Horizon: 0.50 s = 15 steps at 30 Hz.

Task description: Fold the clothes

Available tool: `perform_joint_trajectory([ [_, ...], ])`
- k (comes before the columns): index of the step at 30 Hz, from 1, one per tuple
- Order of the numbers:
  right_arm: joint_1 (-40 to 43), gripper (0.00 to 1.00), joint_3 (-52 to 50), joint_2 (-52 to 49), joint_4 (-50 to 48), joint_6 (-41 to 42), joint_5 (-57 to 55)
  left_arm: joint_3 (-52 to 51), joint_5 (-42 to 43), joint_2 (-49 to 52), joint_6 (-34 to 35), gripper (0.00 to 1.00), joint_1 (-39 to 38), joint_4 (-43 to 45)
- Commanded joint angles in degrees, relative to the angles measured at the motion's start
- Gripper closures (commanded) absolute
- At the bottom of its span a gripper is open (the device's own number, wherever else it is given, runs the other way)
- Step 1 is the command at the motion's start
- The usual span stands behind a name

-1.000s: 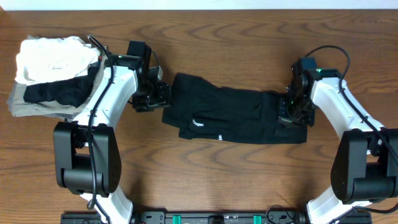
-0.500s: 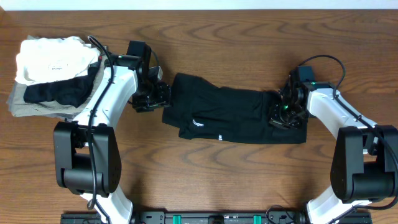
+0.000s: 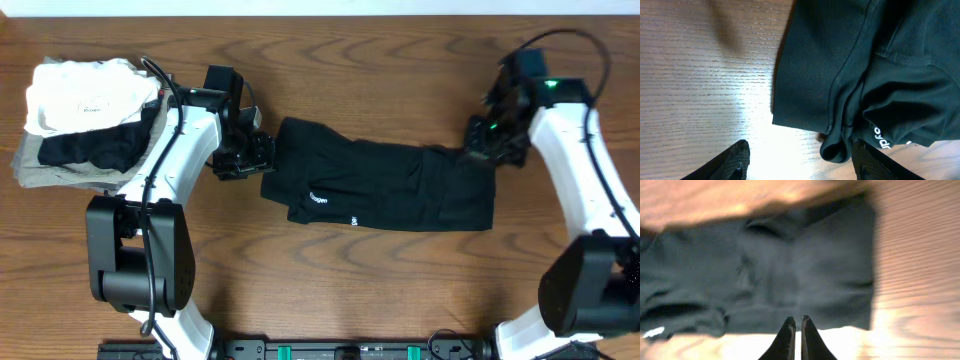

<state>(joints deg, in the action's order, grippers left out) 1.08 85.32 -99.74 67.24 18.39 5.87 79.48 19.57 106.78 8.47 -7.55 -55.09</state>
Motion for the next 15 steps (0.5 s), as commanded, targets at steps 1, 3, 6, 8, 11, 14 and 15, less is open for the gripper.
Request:
perform_joint_trajectory([
  [1,2.78,0.96,-0.7,-0.52,-0.48,-0.9,-5.42,0.46,0.5,-0.11,-1.22,0.33,0.02,-0.11],
  [3,4.02,0.98,-1.7,-1.18,-1.07,-0.9,-4.66,0.46,0.5,-0.09,-1.2,0.33,0.02,-0.11],
  [6,5.27,0.99,-4.44,-2.08,-4.59,-2.23,-0.87,0.46,0.5,-0.09,-1.2,0.32,0.02,-0.09],
  [8,5.38,0.98,-6.69,-2.64,-7.91,-2.19,1.4,0.46,0.5,-0.09,-1.2,0.33,0.02,-0.09],
  [11,5.38,0.98,-9.92,-3.91,-13.03,-1.92,4.28,0.46,0.5,-0.09,-1.2,0.33,0.02,-0.13],
  [14,5.25,0.98,-12.28,-6.01,-18.4,-1.55,7.52,0.46,0.52,-0.09,-1.2,0.33,0.02,-0.13],
  [15,5.18,0.98,-12.83,-6.64,-20.04,-1.11,8.26,0.46,0.5,-0.09,-1.2,0.32,0.02,-0.13],
])
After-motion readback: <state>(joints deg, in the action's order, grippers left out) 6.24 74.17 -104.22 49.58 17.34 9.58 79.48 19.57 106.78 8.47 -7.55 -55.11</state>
